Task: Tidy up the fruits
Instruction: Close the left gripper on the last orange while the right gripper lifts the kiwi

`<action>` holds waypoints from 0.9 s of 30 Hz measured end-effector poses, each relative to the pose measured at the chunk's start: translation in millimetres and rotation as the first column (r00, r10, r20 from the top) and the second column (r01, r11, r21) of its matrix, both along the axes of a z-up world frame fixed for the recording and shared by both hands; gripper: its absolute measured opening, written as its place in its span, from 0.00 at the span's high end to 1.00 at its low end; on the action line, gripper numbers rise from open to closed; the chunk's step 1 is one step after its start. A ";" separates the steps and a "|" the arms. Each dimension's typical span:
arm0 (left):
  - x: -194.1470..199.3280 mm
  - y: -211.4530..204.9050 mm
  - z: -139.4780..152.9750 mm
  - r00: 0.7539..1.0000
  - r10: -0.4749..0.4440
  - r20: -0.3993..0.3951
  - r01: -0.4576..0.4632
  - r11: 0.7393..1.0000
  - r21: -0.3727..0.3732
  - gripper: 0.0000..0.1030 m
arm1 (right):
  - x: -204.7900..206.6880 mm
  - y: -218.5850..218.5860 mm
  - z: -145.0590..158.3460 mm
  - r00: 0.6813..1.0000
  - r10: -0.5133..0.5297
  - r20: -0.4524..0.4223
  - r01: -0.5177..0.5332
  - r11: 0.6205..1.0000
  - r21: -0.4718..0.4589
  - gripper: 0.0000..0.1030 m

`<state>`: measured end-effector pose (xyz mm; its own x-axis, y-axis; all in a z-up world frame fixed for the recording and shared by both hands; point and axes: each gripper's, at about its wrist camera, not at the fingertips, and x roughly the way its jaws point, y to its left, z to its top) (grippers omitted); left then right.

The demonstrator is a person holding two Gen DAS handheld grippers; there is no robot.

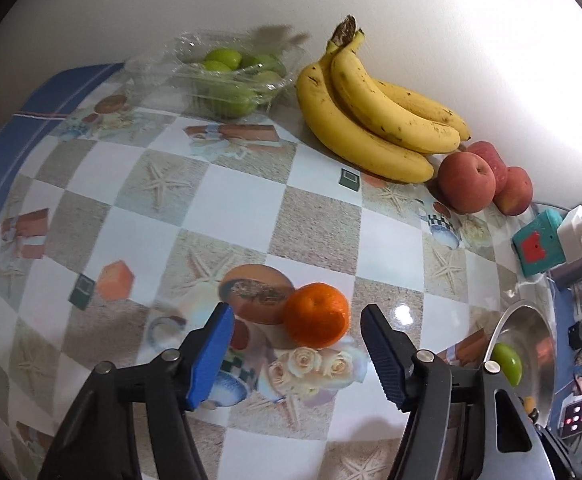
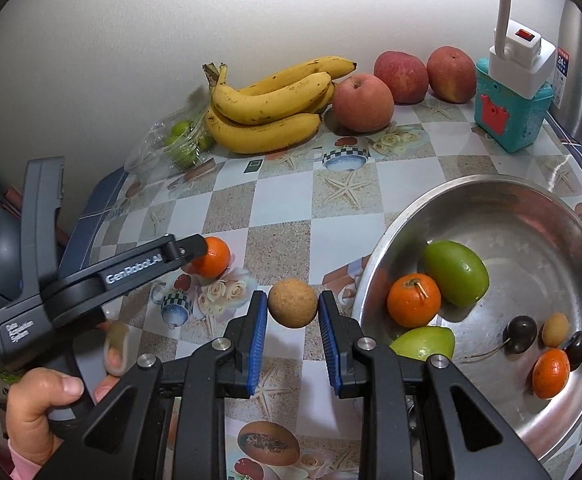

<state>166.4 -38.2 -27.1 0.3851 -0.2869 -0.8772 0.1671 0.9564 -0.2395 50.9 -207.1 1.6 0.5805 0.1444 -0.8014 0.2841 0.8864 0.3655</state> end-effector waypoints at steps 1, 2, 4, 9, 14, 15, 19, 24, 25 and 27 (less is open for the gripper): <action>0.8 -2.1 -1.7 1.000 -0.003 -0.001 0.003 1.000 0.004 0.33 | -0.1 -0.3 -0.2 1.000 -0.001 0.000 0.001 1.000 0.001 0.74; 1.1 -3.1 -2.4 1.000 -0.004 0.000 0.004 1.000 0.007 0.33 | -0.3 -0.5 -0.3 1.000 -0.002 0.001 0.002 1.000 0.003 0.74; 1.6 -6.0 -4.4 1.000 -0.011 -0.001 0.011 1.000 0.009 0.33 | -1.0 -1.0 -0.3 1.000 -0.001 0.001 0.001 1.000 0.005 0.74; 2.4 -9.8 -6.3 1.000 -0.021 0.004 0.021 1.000 0.017 0.43 | -0.1 -0.4 -1.5 1.000 0.001 -0.003 -0.001 1.000 0.007 0.74; 2.5 -11.5 -7.5 1.000 -0.032 -0.001 0.032 0.999 0.014 0.60 | 0.0 0.5 -0.6 1.000 0.005 0.002 -0.005 1.000 0.007 0.74; 2.5 -11.8 -6.9 0.999 -0.032 -0.002 0.032 0.999 0.011 0.61 | -0.1 0.5 -0.4 1.000 0.006 0.003 -0.006 1.000 0.008 0.74; 0.9 -14.2 -5.8 0.999 -0.038 0.002 0.037 0.999 0.030 0.62 | -0.2 0.1 0.1 1.000 0.004 0.005 -0.004 1.000 0.008 0.74; -1.9 -12.3 -0.8 0.999 -0.033 0.004 0.033 0.999 0.019 0.62 | -1.7 -1.2 1.8 1.000 0.002 0.011 -0.002 1.000 0.015 0.74; -3.4 -11.4 1.7 0.999 -0.031 0.009 0.031 0.999 0.024 0.62 | -1.9 -1.4 1.6 1.000 0.001 0.009 -0.001 1.000 0.017 0.74; -6.2 -10.0 7.1 0.999 -0.032 0.015 0.032 0.999 0.030 0.62 | -3.0 -1.9 2.0 1.000 -0.004 0.006 0.004 1.000 0.019 0.74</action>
